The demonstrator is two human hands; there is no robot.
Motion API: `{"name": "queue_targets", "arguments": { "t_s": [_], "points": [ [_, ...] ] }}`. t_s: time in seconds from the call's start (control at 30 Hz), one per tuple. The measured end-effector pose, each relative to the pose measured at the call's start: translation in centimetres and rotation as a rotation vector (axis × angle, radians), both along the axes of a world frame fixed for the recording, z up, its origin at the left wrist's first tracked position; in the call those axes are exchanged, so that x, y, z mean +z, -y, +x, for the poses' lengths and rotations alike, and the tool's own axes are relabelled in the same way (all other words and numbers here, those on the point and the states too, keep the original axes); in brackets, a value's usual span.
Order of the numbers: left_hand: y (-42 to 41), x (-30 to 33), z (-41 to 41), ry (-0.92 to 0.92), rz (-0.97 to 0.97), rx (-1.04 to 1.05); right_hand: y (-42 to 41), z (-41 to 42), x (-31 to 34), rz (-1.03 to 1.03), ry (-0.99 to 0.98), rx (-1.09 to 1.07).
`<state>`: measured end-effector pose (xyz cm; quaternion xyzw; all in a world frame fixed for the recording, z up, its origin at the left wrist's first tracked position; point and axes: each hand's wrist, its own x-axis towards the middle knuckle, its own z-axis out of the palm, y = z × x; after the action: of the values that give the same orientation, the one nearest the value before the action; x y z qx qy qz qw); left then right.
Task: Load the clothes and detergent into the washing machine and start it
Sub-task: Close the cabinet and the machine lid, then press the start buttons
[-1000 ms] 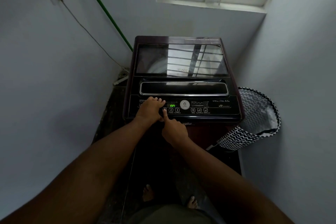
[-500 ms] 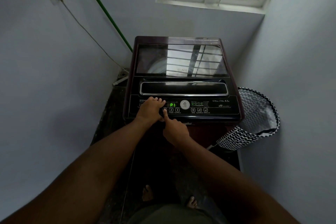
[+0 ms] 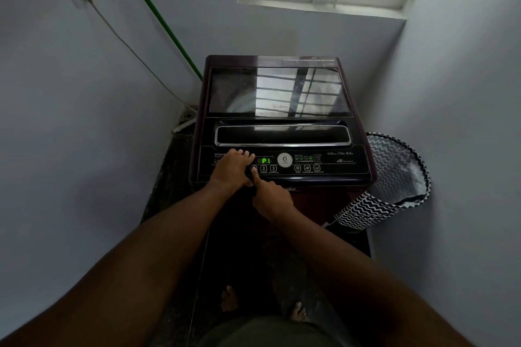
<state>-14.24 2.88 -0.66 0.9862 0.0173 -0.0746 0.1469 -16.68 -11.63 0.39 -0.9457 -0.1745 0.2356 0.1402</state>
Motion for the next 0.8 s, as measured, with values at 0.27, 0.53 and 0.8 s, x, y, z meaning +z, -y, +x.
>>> {"name": "queue_targets", "arguments": {
  "t_s": [0.27, 0.53, 0.8],
  "points": [
    [0.1, 0.1, -0.1, -0.014, 0.006, 0.003, 0.4, 0.1, 0.2, 0.021, -0.02, 0.004],
    [0.1, 0.2, -0.2, -0.012, -0.013, -0.007, 0.9, 0.0, 0.3, 0.003, -0.009, -0.012],
    [0.5, 0.3, -0.5, 0.056, 0.113, -0.059, 1.6, 1.4, 1.2, -0.043, 0.089, -0.007]
  ]
}}
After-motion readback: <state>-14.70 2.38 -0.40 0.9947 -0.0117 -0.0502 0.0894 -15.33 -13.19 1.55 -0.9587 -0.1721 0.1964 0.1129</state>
